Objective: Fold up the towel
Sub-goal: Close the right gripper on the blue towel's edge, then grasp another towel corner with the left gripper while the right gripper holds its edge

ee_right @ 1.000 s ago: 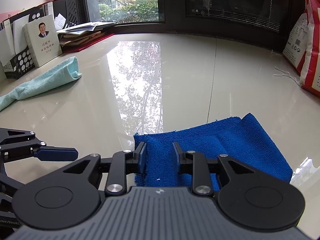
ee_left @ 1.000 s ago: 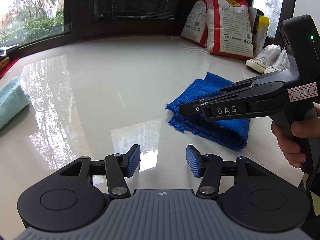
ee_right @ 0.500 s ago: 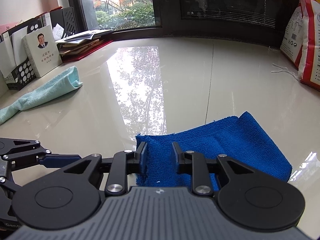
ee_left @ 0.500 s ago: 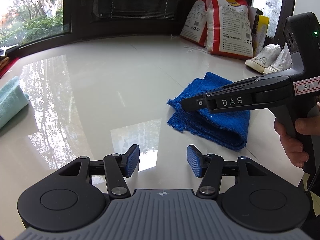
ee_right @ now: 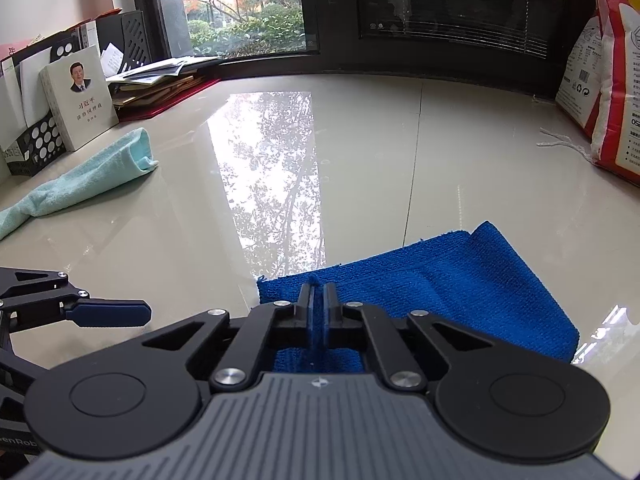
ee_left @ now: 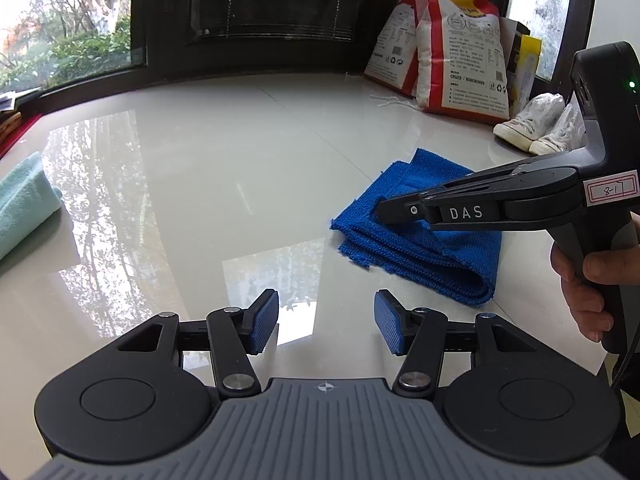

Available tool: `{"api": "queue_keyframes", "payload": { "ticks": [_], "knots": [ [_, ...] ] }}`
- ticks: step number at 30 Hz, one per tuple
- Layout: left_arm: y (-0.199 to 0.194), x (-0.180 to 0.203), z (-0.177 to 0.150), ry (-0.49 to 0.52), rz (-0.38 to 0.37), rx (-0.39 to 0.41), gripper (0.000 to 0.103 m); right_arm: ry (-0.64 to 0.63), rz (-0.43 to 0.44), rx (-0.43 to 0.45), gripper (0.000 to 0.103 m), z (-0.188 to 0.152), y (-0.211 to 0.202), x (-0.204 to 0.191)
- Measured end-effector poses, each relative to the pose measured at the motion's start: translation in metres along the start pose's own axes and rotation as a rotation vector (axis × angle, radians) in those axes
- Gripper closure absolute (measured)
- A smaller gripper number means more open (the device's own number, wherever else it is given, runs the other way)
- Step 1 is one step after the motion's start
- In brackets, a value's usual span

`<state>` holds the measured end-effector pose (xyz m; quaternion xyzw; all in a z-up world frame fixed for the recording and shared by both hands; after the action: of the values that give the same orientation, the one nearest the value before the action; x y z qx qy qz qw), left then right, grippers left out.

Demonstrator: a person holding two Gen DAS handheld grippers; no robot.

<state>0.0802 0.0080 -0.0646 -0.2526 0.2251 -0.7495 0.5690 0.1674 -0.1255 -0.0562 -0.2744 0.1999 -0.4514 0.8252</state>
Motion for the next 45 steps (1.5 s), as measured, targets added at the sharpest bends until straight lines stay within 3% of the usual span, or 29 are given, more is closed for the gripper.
{"api": "queue_keyframes", "payload": {
  "ticks": [21,30,39,45],
  "knots": [
    [0.042,0.027,0.04,-0.03,-0.117,-0.017,0.047,0.093,-0.11,0.074,0.101,-0.017,-0.054,0.049],
    [0.065,0.028,0.052,-0.029,-0.106,-0.035,0.049,0.114,-0.116,0.077,0.101,-0.024,-0.062,0.059],
    [0.078,0.023,0.053,-0.052,-0.142,-0.071,0.049,0.123,-0.113,0.078,0.101,-0.026,-0.065,0.063],
    [0.077,0.024,0.052,-0.069,-0.166,-0.08,0.072,0.12,-0.118,0.076,0.101,-0.026,-0.066,0.062]
  ]
}}
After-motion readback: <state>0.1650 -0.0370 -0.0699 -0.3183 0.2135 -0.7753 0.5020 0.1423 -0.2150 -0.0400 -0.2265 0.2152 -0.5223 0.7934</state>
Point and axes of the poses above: each gripper's, at about its wrist camera, not at the fingertips, and y roughly the way its jaws point, x to its right, z to its top, the point moved 5 cm from there along y, roughly the way its jaws point, and after that the axes turned 1 degree about -y, right-handed, at the moved point
